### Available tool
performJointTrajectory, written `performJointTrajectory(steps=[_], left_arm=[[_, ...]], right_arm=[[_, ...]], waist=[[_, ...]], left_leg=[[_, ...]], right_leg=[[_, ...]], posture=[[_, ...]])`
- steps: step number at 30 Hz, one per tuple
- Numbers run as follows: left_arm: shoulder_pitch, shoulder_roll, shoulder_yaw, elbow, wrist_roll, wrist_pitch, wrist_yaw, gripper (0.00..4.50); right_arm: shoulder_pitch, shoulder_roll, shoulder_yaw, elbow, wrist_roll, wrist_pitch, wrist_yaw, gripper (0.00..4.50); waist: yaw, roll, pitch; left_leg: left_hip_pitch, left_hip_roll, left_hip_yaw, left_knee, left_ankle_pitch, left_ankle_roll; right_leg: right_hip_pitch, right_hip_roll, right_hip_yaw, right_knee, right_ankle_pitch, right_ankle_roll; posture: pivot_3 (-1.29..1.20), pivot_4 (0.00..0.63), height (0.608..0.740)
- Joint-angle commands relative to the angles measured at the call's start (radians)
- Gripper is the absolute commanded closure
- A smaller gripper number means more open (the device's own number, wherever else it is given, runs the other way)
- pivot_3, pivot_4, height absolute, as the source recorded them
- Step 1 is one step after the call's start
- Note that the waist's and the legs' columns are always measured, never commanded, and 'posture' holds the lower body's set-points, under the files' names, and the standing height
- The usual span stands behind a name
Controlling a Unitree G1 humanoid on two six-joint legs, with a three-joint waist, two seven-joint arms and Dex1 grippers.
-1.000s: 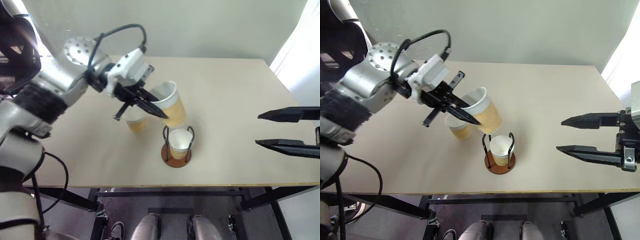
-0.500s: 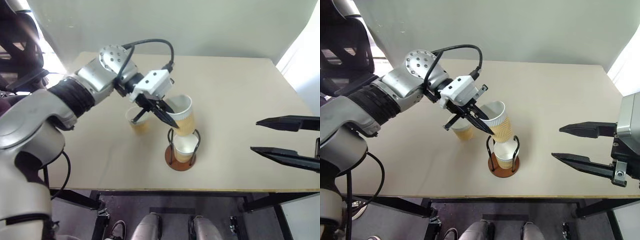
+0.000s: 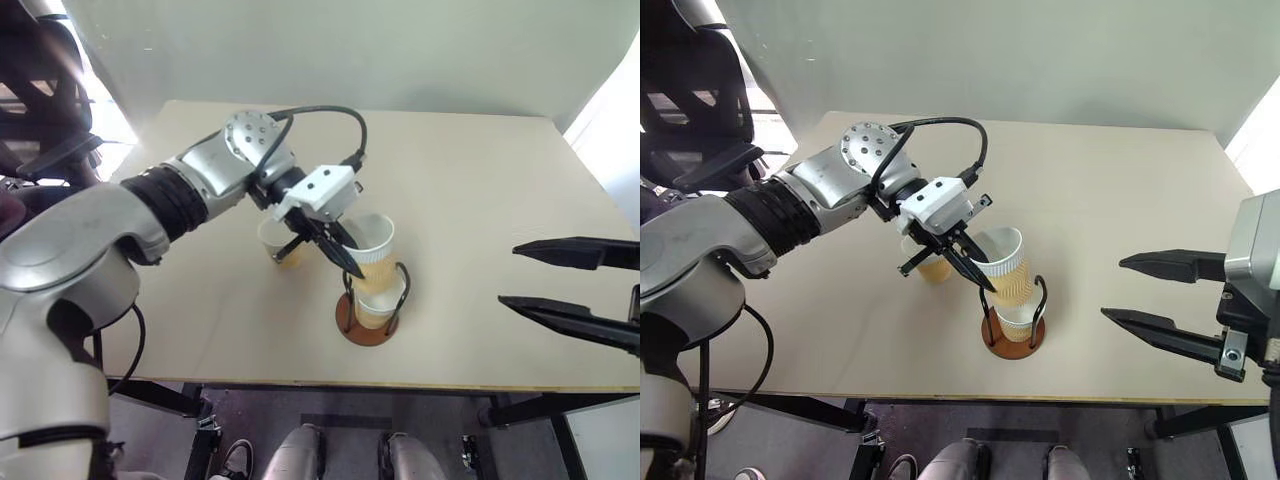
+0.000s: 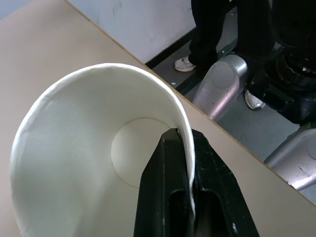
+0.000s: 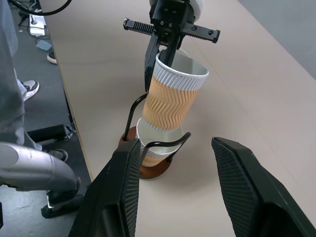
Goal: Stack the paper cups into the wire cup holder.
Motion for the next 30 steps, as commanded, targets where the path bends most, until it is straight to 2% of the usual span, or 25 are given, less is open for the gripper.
performJointTrajectory(steps=[1,16,30], left_arm=[[-0.024,-0.012,-0.003,0.001,-0.01,-0.03,-0.029,4.47],[-0.023,-0.083,-0.053,0.106,0.062,-0.127,-0.029,4.47],[-0.032,-0.103,-0.005,0.129,0.028,-0.106,-0.029,4.47]], right_arm=[[0.005,-0.022,-0.051,-0.001,0.024,-0.02,-0.032,2.19],[0.054,-0.034,-0.109,-0.013,0.096,-0.016,-0.107,2.19],[0.095,-0.034,-0.148,-0.025,0.119,-0.005,-0.133,2.19]], waist=[[-0.001,0.0,0.0],[0.0,0.002,0.0],[0.001,0.002,0.0]], left_leg=[[0.0,0.0,0.0,0.001,0.0,0.0],[-0.001,0.0,0.0,0.013,-0.006,0.01],[-0.001,-0.001,0.0,0.014,-0.009,0.007]], right_leg=[[0.0,0.0,0.0,0.0,0.0,0.0],[0.004,0.0,0.001,0.0,0.003,0.003],[0.004,-0.001,0.002,0.0,0.005,0.005]], posture=[[0.0,0.15,0.74],[0.0,0.15,0.74],[0.0,0.15,0.74]])
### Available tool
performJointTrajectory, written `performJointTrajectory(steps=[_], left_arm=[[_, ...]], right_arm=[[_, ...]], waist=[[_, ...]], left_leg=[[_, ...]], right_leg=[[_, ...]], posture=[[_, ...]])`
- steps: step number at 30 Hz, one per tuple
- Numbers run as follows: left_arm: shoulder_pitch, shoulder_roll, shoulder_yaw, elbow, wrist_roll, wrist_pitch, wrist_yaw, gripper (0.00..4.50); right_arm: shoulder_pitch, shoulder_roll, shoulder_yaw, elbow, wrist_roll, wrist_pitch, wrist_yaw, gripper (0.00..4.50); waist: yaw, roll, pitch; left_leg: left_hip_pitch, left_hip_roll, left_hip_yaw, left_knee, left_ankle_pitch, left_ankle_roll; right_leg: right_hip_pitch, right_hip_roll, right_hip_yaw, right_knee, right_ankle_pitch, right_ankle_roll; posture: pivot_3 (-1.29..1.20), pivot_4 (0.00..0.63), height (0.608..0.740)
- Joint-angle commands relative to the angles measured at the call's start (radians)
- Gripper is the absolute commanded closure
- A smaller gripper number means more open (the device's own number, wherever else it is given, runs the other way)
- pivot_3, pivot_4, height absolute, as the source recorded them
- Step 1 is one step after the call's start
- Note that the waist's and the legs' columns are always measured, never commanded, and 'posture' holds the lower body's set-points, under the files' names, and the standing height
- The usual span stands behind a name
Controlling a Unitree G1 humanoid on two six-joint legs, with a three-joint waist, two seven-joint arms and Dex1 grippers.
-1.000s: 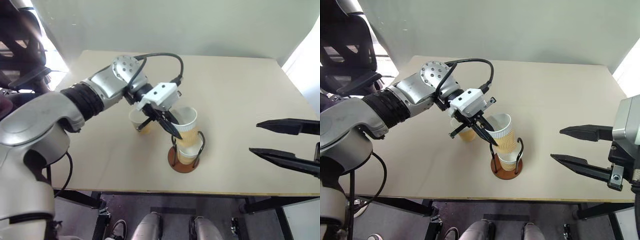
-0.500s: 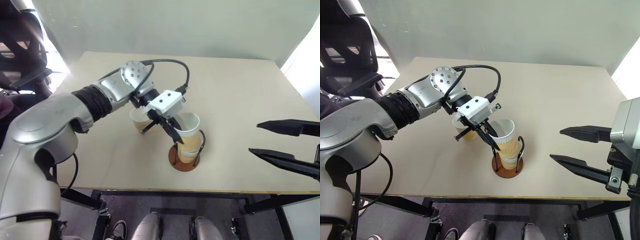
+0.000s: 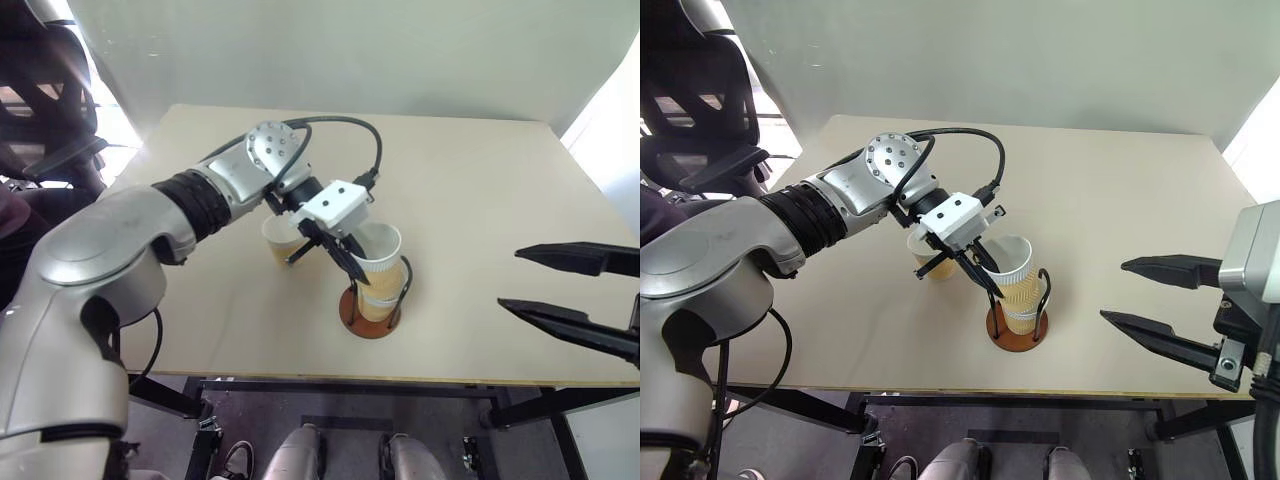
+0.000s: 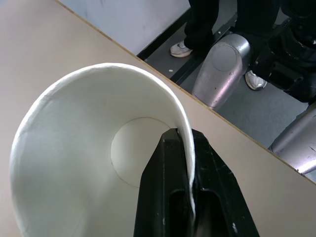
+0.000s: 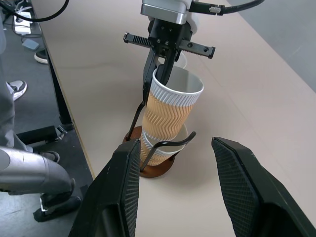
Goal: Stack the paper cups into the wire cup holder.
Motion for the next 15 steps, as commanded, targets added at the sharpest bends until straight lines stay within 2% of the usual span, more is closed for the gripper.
performJointTrajectory(steps=[1,8,15], left_arm=[[-0.032,-0.01,0.054,0.021,-0.014,0.009,-0.029,4.47],[-0.03,-0.028,0.086,0.053,-0.006,0.022,-0.029,4.47],[-0.016,-0.035,0.051,0.041,0.023,-0.002,-0.029,4.47]], right_arm=[[0.006,-0.014,-0.045,-0.003,0.005,-0.004,-0.011,2.19],[0.022,-0.013,-0.046,-0.008,-0.008,-0.008,-0.008,2.19],[0.023,-0.016,-0.036,-0.01,-0.008,-0.021,-0.015,2.19]], waist=[[0.0,0.0,0.0],[0.0,0.0,0.0],[0.0,0.0,0.0]], left_leg=[[0.0,0.0,0.0,0.0,0.0,0.0],[0.0,0.0,0.001,0.0,0.001,0.0],[0.0,0.0,0.001,0.0,0.002,0.0]], right_leg=[[0.0,0.0,0.0,0.0,0.0,0.0],[0.0,0.0,0.0,0.0,-0.001,0.0],[-0.001,0.0,0.0,0.0,-0.001,0.001]], posture=[[0.0,0.15,0.74],[0.0,0.15,0.74],[0.0,0.15,0.74]])
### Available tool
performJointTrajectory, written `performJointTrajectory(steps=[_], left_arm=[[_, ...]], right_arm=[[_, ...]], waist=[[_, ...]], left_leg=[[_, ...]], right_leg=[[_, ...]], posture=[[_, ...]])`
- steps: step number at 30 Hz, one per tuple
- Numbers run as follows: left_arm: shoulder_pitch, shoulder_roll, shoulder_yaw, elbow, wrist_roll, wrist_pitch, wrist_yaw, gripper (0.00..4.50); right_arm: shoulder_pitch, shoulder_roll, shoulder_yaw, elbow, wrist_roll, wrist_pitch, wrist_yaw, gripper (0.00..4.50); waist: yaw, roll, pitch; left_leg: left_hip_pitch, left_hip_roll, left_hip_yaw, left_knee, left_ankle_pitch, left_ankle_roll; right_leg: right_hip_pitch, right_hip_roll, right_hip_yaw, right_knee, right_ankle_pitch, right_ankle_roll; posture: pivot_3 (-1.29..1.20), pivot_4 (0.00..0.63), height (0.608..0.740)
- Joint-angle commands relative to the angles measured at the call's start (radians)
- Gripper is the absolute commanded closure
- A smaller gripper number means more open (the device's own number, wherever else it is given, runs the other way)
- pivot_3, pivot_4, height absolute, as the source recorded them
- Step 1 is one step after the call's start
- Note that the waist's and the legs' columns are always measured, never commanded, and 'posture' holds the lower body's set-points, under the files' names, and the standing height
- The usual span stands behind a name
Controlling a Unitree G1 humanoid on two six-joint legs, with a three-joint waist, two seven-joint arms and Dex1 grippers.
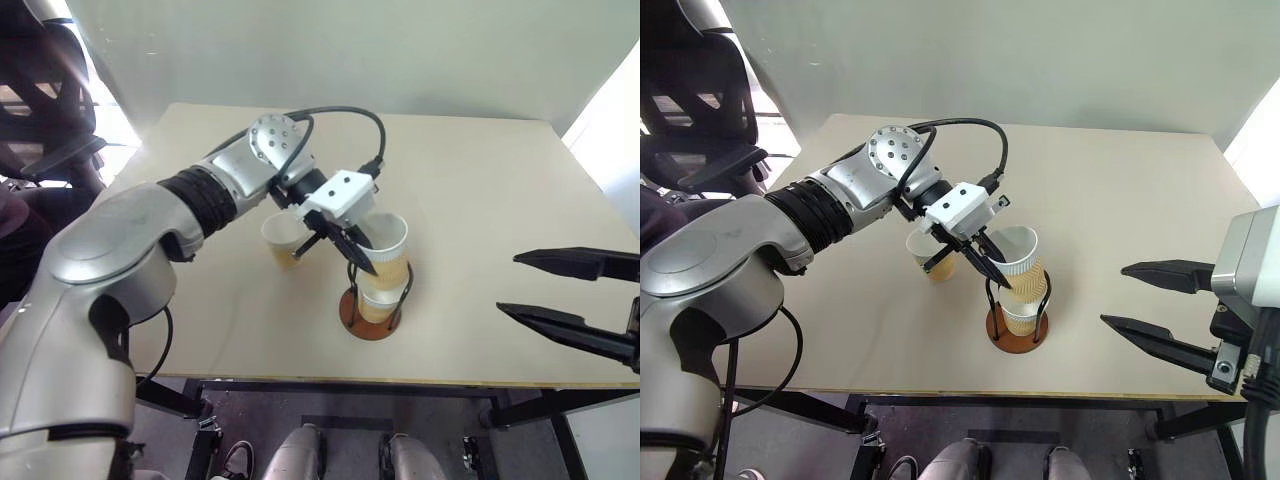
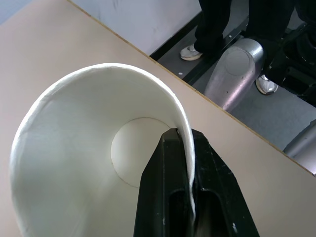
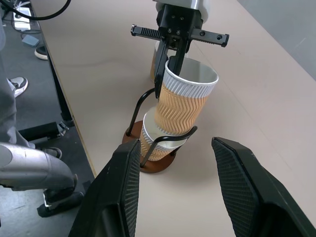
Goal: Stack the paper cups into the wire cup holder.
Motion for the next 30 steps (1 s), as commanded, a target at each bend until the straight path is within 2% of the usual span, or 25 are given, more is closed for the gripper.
performJointTrajectory(steps=[1,15,18,24,27,30], left_arm=[[-0.014,-0.001,0.0,-0.011,0.01,-0.021,-0.029,4.47],[-0.011,-0.031,-0.006,0.006,0.028,-0.026,-0.029,4.47],[-0.014,-0.03,-0.009,0.001,0.024,-0.009,-0.029,3.82],[-0.013,-0.031,-0.008,0.003,0.032,-0.017,-0.029,1.64],[-0.009,-0.053,0.036,0.049,0.051,-0.033,-0.029,0.64],[-0.01,-0.076,0.114,0.117,0.06,-0.016,-0.029,0.64]], right_arm=[[-0.001,-0.017,-0.029,-0.001,-0.005,-0.019,-0.015,2.19],[-0.002,-0.025,-0.034,0.0,0.006,-0.016,-0.03,2.19],[-0.001,-0.025,-0.033,-0.001,0.001,-0.015,-0.031,2.19],[0.005,-0.023,-0.036,-0.004,-0.011,-0.01,-0.025,2.19],[0.007,-0.021,-0.035,-0.005,-0.022,-0.01,-0.019,2.19],[0.008,-0.018,-0.034,-0.006,-0.033,-0.01,-0.01,2.19]], waist=[[0.0,0.0,0.0],[0.001,0.0,0.0],[0.001,0.0,0.0],[0.001,0.0,0.0],[0.001,0.0,0.0],[0.001,0.0,0.0]], left_leg=[[0.0,0.0,0.0,0.0,0.0,0.0],[0.0,0.0,0.0,0.0,0.0,-0.001],[0.0,0.0,0.0,0.0,-0.001,-0.001],[0.0,0.0,0.0,0.0,-0.001,-0.001],[0.0,0.0,0.0,0.0,-0.001,-0.001],[0.0,0.0,0.0,0.0,-0.001,-0.001]], right_leg=[[0.0,0.0,0.0,0.0,0.0,0.0],[0.0,0.0,0.0,0.0,0.0,0.0],[0.0,0.0,0.0,0.0,0.0,0.0],[0.0,0.0,0.0,0.0,0.0,0.0],[0.0,0.0,0.0,0.0,0.0,0.0],[0.0,0.0,0.0,0.0,0.0,0.0]], posture=[[0.0,0.15,0.74],[0.0,0.15,0.74],[0.0,0.15,0.74],[0.0,0.15,0.74],[0.0,0.15,0.74],[0.0,0.15,0.74]])
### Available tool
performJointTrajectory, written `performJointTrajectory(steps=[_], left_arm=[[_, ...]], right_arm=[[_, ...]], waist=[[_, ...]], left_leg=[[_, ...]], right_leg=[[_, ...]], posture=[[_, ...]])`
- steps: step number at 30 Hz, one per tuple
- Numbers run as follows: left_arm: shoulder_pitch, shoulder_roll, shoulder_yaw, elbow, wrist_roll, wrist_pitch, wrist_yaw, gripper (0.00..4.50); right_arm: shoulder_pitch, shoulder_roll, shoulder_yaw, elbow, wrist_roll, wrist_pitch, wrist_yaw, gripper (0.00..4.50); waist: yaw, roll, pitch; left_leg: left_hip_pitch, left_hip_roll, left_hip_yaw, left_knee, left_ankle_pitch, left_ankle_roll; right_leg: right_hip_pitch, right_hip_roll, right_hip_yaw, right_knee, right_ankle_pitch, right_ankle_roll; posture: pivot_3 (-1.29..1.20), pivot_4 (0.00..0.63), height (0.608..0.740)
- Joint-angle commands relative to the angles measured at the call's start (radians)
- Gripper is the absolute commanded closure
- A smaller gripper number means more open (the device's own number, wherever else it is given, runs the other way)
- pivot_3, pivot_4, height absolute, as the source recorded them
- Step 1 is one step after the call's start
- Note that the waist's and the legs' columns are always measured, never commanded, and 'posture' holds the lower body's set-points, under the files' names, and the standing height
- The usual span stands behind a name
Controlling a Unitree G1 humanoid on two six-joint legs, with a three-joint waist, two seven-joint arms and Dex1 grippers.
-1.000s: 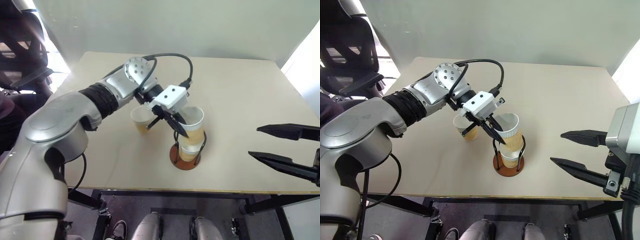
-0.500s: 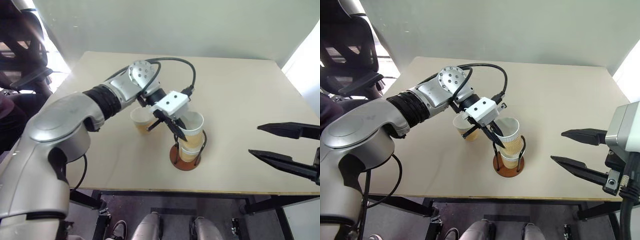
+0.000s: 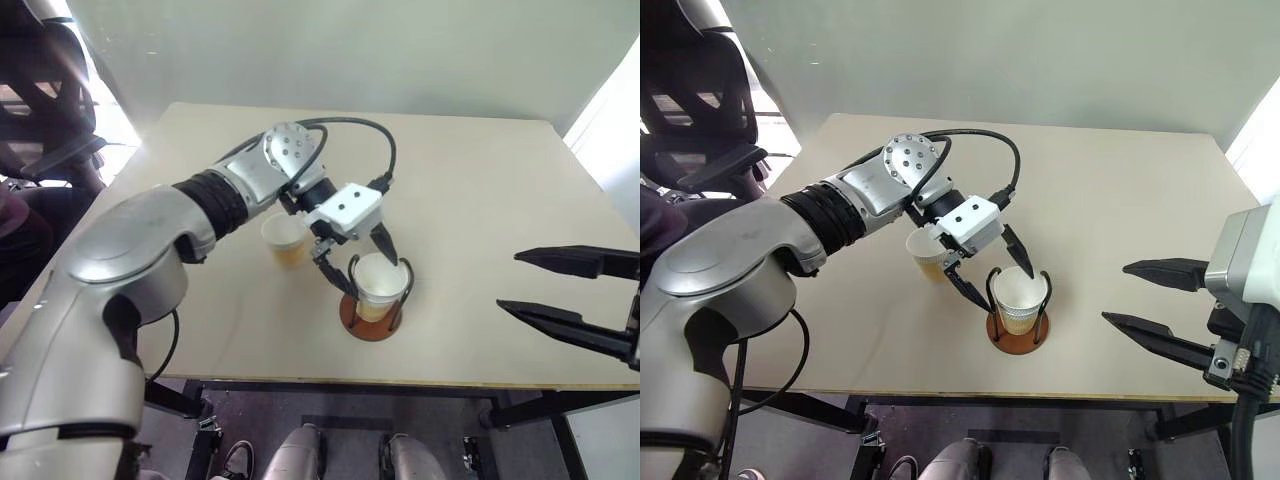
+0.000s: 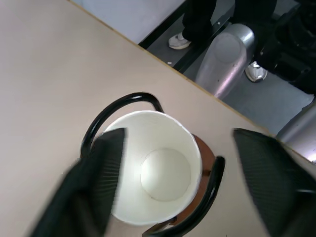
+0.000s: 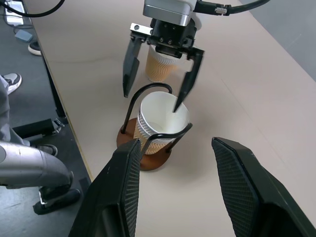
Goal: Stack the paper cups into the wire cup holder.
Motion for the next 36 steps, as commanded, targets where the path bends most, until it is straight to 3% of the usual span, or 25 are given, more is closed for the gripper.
performJointTrajectory(steps=[1,4,8,15,24,35,36], left_arm=[[-0.017,-0.017,0.122,0.075,0.005,0.016,-0.028,0.64],[-0.036,-0.013,0.254,0.217,0.05,0.066,-0.028,0.64],[-0.026,0.051,0.335,0.389,0.252,0.057,-0.028,0.64],[0.074,0.123,0.461,0.451,0.471,0.09,-0.028,0.64],[0.168,0.102,0.597,0.486,0.678,0.072,-0.028,0.64],[0.24,0.008,0.766,0.526,0.914,0.02,-0.006,0.64],[0.242,0.002,0.778,0.529,0.936,0.018,0.01,0.8]], right_arm=[[-0.004,-0.001,-0.034,-0.003,-0.025,-0.009,0.013,2.19],[-0.003,0.003,-0.027,-0.002,-0.052,-0.011,0.033,2.19],[0.0,0.017,-0.018,0.0,-0.099,-0.022,0.08,2.19],[0.009,0.044,0.056,0.002,-0.217,-0.092,0.17,2.19],[0.003,0.049,0.147,0.019,-0.343,-0.171,0.26,2.19],[-0.013,0.041,0.16,0.026,-0.356,-0.174,0.282,2.19],[-0.012,0.042,0.156,0.025,-0.35,-0.17,0.282,2.19]], waist=[[0.0,0.0,0.0],[0.0,0.0,0.0],[-0.009,0.001,-0.001],[-0.004,0.002,-0.001],[0.002,0.001,-0.002],[0.0,0.001,-0.002],[-0.001,0.001,-0.002]], left_leg=[[0.0,0.0,0.0,0.0,0.0,0.0],[0.0,0.0,0.0,0.0,0.0,0.0],[0.001,0.001,0.0,-0.001,0.001,0.001],[0.0,0.0,0.0,0.0,0.001,0.001],[0.0,-0.002,-0.001,0.0,0.002,0.002],[0.001,-0.003,0.003,0.0,0.005,0.003],[0.001,-0.002,0.002,0.0,0.005,0.002]], right_leg=[[0.0,0.0,0.0,0.0,0.0,0.0],[0.0,0.0,0.0,0.0,0.0,0.0],[-0.001,0.001,0.001,0.0,-0.001,-0.001],[-0.001,0.001,0.001,0.0,-0.005,0.0],[-0.001,-0.001,0.003,0.0,-0.004,0.001],[-0.001,0.0,0.003,0.001,-0.005,0.001],[-0.001,-0.001,0.004,0.001,-0.004,0.001]], posture=[[0.0,0.15,0.74],[0.0,0.15,0.74],[0.0,0.15,0.74],[0.0,0.15,0.74],[0.0,0.15,0.74],[0.0,0.15,0.74],[0.0,0.15,0.74]])
